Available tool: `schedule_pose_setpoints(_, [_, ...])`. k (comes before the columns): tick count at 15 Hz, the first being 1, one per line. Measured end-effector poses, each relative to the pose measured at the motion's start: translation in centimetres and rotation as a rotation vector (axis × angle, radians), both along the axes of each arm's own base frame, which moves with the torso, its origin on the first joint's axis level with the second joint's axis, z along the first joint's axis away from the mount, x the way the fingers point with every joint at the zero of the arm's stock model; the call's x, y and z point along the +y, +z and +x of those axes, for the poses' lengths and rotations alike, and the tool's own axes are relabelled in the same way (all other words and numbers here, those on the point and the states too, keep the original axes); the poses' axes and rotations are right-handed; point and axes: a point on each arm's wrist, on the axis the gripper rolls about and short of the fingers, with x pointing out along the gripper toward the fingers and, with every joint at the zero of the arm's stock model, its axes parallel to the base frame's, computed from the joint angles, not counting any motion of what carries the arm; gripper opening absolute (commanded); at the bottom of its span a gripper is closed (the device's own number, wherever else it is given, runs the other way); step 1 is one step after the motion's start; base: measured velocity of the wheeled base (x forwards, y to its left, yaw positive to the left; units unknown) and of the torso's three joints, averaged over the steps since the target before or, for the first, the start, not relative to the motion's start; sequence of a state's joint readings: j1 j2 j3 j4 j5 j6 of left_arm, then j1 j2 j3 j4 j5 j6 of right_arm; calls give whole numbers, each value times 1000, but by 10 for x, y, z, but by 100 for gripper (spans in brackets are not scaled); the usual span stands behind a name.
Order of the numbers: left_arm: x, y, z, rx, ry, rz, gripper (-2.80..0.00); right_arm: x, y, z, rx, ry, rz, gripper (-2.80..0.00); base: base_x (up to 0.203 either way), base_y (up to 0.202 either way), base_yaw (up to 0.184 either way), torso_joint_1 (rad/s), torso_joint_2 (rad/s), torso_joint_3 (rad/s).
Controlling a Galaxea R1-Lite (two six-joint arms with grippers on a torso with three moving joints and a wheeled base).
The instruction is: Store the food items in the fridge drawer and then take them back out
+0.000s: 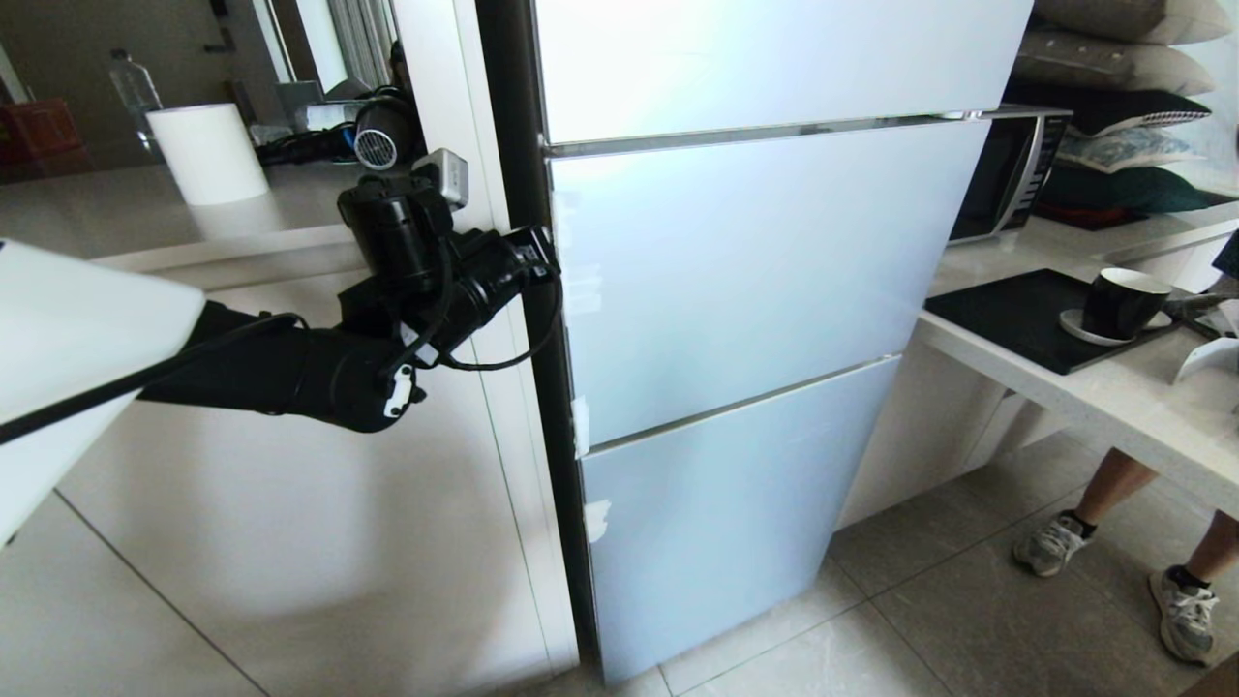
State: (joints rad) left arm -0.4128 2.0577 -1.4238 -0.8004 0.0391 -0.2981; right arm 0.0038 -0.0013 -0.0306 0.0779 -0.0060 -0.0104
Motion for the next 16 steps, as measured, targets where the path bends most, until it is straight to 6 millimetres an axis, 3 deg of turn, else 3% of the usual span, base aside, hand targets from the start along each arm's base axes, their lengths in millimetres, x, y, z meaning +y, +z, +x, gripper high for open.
schedule_pose_setpoints(7, [-6,-10,-3,22,-103,25,-280,0,0,0,0,0,0,-280,0,0,0,0,0,0])
schedule_pose_setpoints(16, [-31,-17,-21,53,-205,45,-280,0,0,0,0,0,0,-280,0,0,0,0,0,0])
